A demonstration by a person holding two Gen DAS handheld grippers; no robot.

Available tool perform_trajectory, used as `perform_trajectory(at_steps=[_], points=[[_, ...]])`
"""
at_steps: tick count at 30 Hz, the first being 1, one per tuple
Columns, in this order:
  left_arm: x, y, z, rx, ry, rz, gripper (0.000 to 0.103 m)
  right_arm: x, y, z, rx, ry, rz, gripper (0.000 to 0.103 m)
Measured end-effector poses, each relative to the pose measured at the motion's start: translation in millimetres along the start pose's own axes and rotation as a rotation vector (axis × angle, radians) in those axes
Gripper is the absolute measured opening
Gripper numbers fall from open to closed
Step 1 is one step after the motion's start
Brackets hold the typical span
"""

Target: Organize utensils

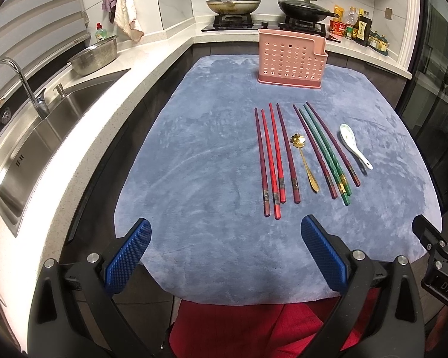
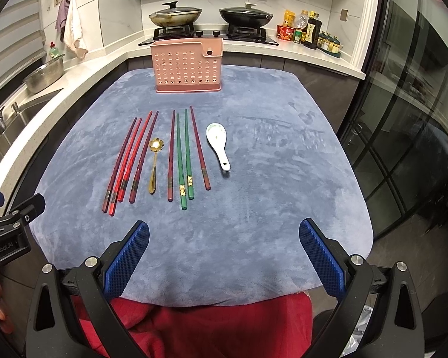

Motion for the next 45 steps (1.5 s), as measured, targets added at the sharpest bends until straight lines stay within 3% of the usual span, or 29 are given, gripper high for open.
perform_trajectory(at_steps=[8,14,21,31,33,35,37,40,42,45], points=[[12.3,-2.7,30.1,-0.017,-0.032,-0.036,0.096,5.8,7.2,13.1,0.013,-0.017,0.024,0.096],[19.0,-6.3,63.1,-0.089,-0.071,-0.062,0.095,17.2,7.0,30.5,0.021,-0.030,0.019,0.096],[19.8,6.2,106.8,-0.130,-0.166,-0.048,0.078,30.7,7.0,55.3,0.033,-0.067,0.021,0.096],[30.3,21.3,144.5,-0.133,-0.223,-0.014,0.060,58.1,5.5,86.4,0.050,-0.106,0.024,0.096],[32.7,21.8,145.5,-0.130,-0.217,-0.007,0.059,63.9,4.6,90.6,0.053,-0.107,0.024,0.093],[35.0,21.5,146.2,-0.129,-0.211,-0.002,0.050,69.8,4.5,94.5,0.060,-0.107,0.024,0.090],[37.9,21.0,146.1,-0.135,-0.206,0.001,0.030,76.3,5.4,99.0,0.069,-0.107,0.022,0.084],[43.1,21.1,147.5,-0.148,-0.208,0.002,0.015,88.5,11.3,109.7,0.080,-0.113,0.036,0.074],[43.9,20.5,148.0,-0.153,-0.206,0.000,0.010,95.2,14.8,116.9,0.090,-0.115,0.045,0.065],[44.8,21.8,148.8,-0.153,-0.210,0.006,0.010,104.6,18.9,131.7,0.126,-0.130,0.062,0.053]])
Point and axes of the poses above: each gripper's, at about its wrist camera, not at the fingertips, and z roughly the way its jaws point, y to its right, x to its top, the point moved 4 cm from there along z, roughly the way its jaws point, and after that the axes turned 12 degrees about -y, right-handed, at the moved point
